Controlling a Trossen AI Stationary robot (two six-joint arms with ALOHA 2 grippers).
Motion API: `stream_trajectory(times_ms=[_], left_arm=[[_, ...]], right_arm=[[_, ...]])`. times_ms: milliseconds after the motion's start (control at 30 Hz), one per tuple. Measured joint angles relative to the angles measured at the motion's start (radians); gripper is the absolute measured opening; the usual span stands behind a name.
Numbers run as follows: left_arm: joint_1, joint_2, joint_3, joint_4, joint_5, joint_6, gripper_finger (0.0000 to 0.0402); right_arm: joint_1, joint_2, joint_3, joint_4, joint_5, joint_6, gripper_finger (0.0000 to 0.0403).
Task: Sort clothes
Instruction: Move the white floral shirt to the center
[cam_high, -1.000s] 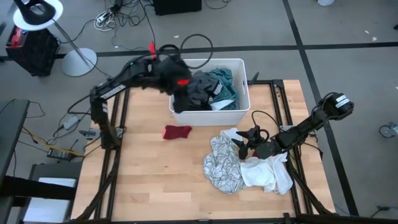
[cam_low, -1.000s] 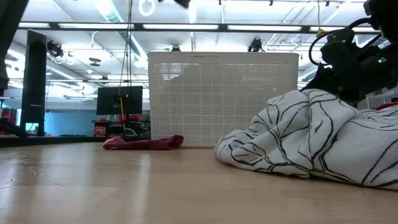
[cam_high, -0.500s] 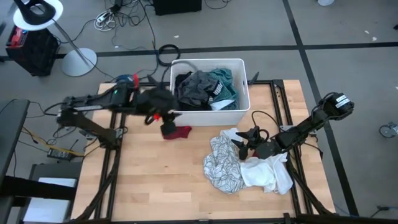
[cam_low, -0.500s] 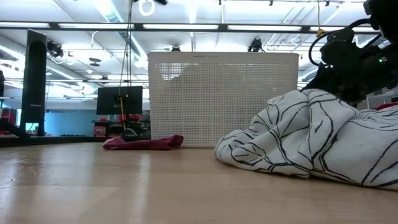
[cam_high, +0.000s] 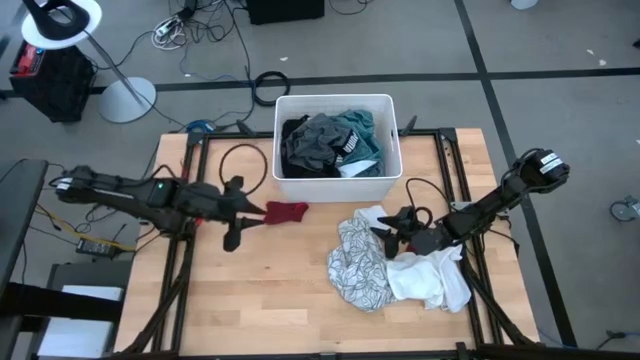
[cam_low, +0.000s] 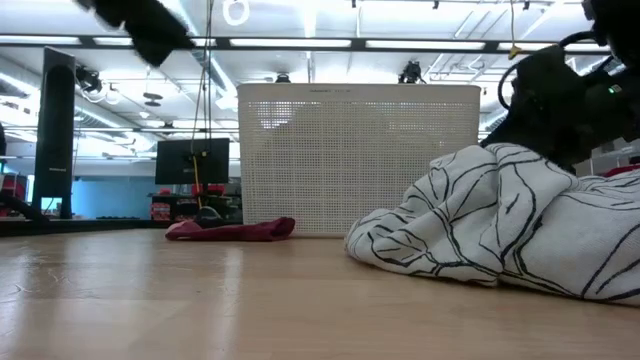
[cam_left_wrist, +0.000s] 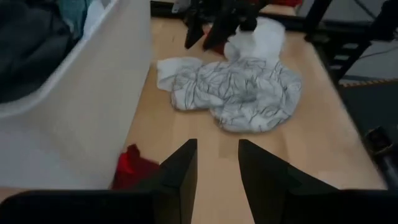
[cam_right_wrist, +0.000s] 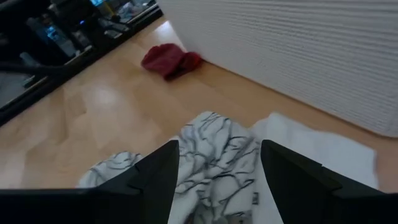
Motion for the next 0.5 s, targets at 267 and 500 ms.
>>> stream_trajectory(times_ms=[267, 500], left_arm=[[0.002, -0.066, -0.209, 0.009, -0.035, -0.011, 0.0121], [0.002, -0.07, -0.3, 0.111, -0.053, -0.003, 0.0121]], right_arm=[[-0.054, 0.0, 0.23, -0.068, -0.062, -0.34, 0.0228], [-0.121, 0.053, 0.575, -0.436, -0.142, -0.522, 0.0228]])
